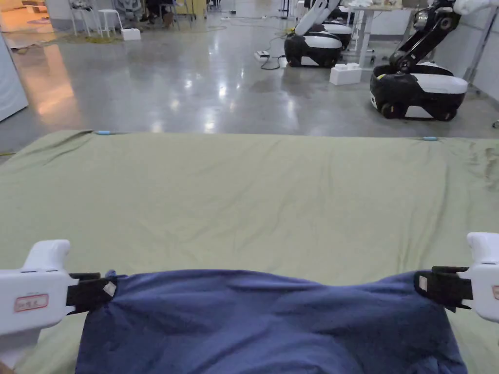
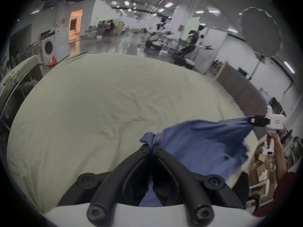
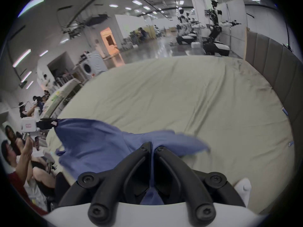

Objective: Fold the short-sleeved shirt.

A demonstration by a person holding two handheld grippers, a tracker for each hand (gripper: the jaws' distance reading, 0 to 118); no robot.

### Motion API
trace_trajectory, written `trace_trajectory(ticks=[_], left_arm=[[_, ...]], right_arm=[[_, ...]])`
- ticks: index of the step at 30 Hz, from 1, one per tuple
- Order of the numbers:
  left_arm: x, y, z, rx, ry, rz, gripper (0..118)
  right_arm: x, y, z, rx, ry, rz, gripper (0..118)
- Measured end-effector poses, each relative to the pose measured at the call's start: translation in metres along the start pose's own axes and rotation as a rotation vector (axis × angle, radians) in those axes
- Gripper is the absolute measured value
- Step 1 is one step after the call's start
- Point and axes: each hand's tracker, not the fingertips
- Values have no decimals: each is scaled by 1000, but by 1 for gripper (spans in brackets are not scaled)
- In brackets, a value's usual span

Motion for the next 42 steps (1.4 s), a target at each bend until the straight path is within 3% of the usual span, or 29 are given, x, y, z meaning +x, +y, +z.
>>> trace_trajectory(ticks=[4,9,10,12,16,17,18,19,21,22,23,25,27,29,30,31,32,34,35,36,37,39,42], left_arm=[[-22,-55,38,26,-79,77,1],[-55,-129,17,-112,-57,187,1],[-56,-140,12,-123,-82,198,1],[-61,-157,-3,-166,-57,234,1],[-61,-159,-1,-106,-84,319,1],[-58,-155,0,-114,-86,297,6],[-56,-150,5,-110,-83,270,21],[-51,-144,15,-103,-84,262,49],[-34,-124,50,1,-69,226,84],[-20,-110,73,78,-27,178,87],[1,-96,98,186,25,72,87],[53,-76,151,454,127,-131,87],[97,-68,187,674,210,-246,87],[126,-67,206,802,260,-259,86],[132,-67,207,826,244,-248,77],[138,-69,210,845,211,-246,26],[141,-70,212,851,183,-242,0],[149,-73,218,906,312,-215,0],[150,-72,221,860,200,-204,0],[149,-68,225,820,147,-183,0],[153,-70,227,843,217,-181,0],[146,-72,212,820,215,-210,0],[137,-72,213,813,213,-200,0]], right_arm=[[4,-58,44,-19,18,13,5],[29,-149,29,-178,-66,-141,5],[36,-163,23,-215,-46,-163,5],[45,-185,10,-234,-90,-184,5],[39,-197,6,-208,-47,-215,5],[31,-192,11,-202,-69,-201,5],[28,-185,15,-189,-91,-193,7],[22,-178,24,-171,-122,-175,20],[-1,-159,64,-33,-170,-70,49],[-20,-147,86,56,-212,15,79],[-44,-138,108,184,-257,95,93],[-96,-122,149,494,-311,235,95],[-136,-112,169,697,-389,317,95],[-164,-108,174,841,-468,332,94],[-173,-110,175,867,-458,315,84],[-179,-110,174,871,-422,292,26],[-184,-108,172,857,-388,275,3],[-178,-114,165,867,-386,210,3],[-177,-113,165,843,-343,197,3],[-179,-113,164,810,-340,219,3],[-178,-107,157,818,-380,233,3],[-175,-106,159,813,-339,233,3],[-180,-106,160,813,-357,249,3]])
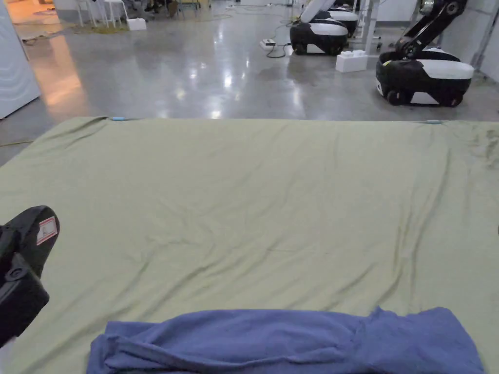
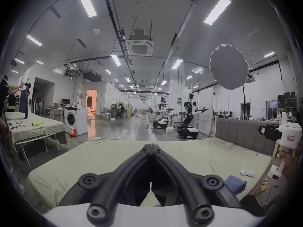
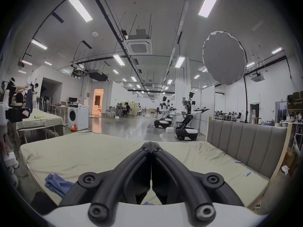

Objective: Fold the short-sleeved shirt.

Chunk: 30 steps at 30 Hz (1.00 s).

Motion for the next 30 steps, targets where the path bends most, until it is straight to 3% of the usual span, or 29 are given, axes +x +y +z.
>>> trace_trajectory(ticks=[5,6,7,8,9,12,14,16,17,20,23,25,26,27,28,30], left_arm=[[-26,-12,-4,-20,42,-3,1],[-39,-15,-8,-57,-4,82,23],[-65,-20,-19,-116,-96,184,85],[-82,-36,-31,-235,-190,288,114],[-107,-53,-47,-304,-287,398,118],[-178,-133,-95,-597,-373,713,117],[-210,-196,-118,-812,-287,828,117],[-202,-237,-123,-932,-323,1005,117],[-202,-251,-126,-958,-254,1023,117],[-175,-269,-126,-1075,-271,975,117],[-166,-274,-128,-1014,-321,1134,117],[-136,-257,-120,-1054,-390,1152,117],[-126,-256,-121,-1085,-387,1102,108],[-117,-257,-121,-1126,-356,1053,79],[-116,-255,-121,-1157,-335,1024,13],[-106,-251,-120,-1152,-325,1012,13]], right_arm=[[0,-3,-1,-13,-5,-13,3],[0,-6,-2,-20,2,-10,3],[1,-8,-3,-35,24,-16,3],[0,-10,-5,-63,60,-30,3],[-2,-13,-7,-88,79,-27,3],[-9,-21,-8,-133,119,-16,3],[-15,-27,-8,-156,143,-30,3],[-19,-28,-7,-169,160,-33,3],[-22,-29,-6,-176,161,-33,3],[-22,-29,-6,-189,172,-32,3],[-22,-30,-8,-207,182,-42,3],[-21,-32,-9,-219,182,-37,3],[-21,-33,-10,-226,182,-38,3],[-22,-34,-11,-231,181,-41,3],[-22,-34,-11,-236,185,-45,3],[-21,-35,-11,-242,182,-49,3]])
